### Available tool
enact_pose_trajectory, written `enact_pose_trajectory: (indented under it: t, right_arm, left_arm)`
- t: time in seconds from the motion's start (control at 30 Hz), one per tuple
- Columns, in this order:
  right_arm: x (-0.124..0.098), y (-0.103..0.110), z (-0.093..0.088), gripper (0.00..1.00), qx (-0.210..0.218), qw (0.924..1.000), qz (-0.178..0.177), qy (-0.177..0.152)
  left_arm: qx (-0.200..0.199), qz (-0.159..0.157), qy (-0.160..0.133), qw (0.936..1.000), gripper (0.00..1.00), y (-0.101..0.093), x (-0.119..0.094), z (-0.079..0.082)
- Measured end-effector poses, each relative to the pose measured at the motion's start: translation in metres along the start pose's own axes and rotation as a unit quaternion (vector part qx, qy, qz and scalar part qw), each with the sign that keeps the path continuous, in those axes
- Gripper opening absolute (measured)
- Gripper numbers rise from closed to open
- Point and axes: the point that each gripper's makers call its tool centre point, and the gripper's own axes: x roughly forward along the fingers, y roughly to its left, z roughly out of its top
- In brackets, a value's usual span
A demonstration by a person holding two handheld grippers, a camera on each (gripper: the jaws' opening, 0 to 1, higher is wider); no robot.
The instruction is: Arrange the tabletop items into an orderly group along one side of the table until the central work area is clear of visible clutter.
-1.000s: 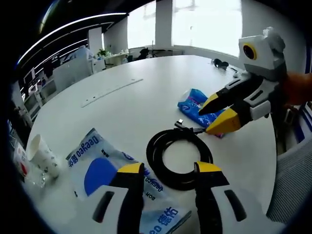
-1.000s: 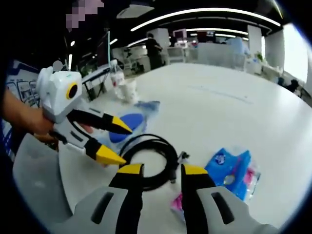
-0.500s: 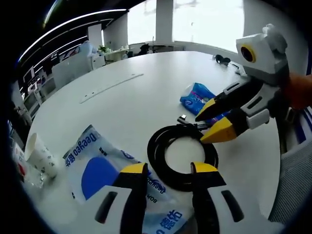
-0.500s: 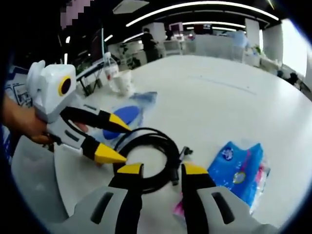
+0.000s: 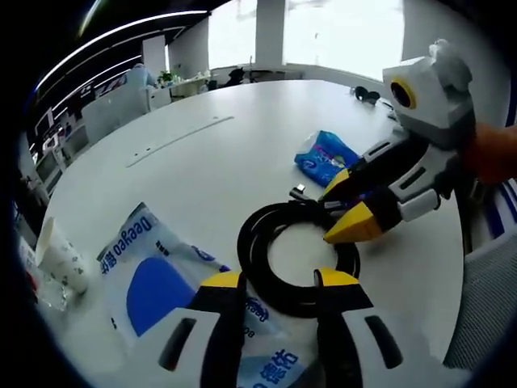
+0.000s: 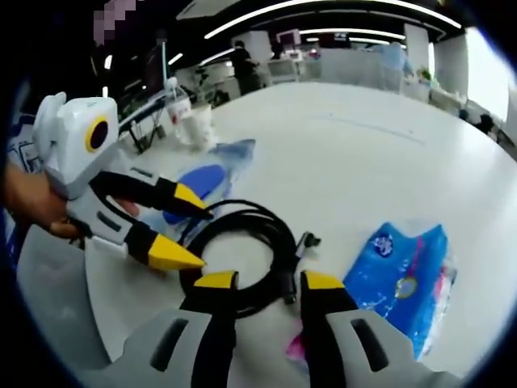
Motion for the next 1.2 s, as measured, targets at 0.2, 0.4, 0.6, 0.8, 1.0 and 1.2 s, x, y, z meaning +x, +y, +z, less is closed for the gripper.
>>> enact_pose_trajectory:
  t: [0.2,0.4,0.6,0.8,1.0,1.2]
  right_arm:
    - [0.001,-0.004,0.0,0.18,0.0,0.9999,-0.015,0.003]
    - [-0.002,-0.008,-0.001,0.11,0.018,0.9994,-0.027,0.014]
    - [-0.007,-0.01,-0.002,0.08,0.006,0.9992,-0.034,0.019]
    - [-0.013,-0.01,-0.005,0.06,0.008,0.9991,-0.037,0.021]
    - [-0.022,-0.009,-0.007,0.06,0.021,0.9989,-0.037,0.019]
    - [-0.031,-0.009,-0.008,0.06,0.027,0.9988,-0.038,0.014]
  left_arm:
    - [-0.028,0.004,0.011,0.9995,0.31,0.001,0.004,0.0]
    - [-0.009,0.02,0.029,0.9993,0.21,0.003,0.006,-0.003]
    - [-0.012,0.027,0.031,0.9991,0.15,0.002,0.005,-0.003]
    - [-0.04,0.025,0.028,0.9985,0.1,-0.001,0.002,-0.002]
    - [-0.058,0.017,0.024,0.9979,0.07,-0.007,-0.002,0.0]
    - [-0.058,0.012,0.019,0.9981,0.06,-0.014,-0.006,0.004]
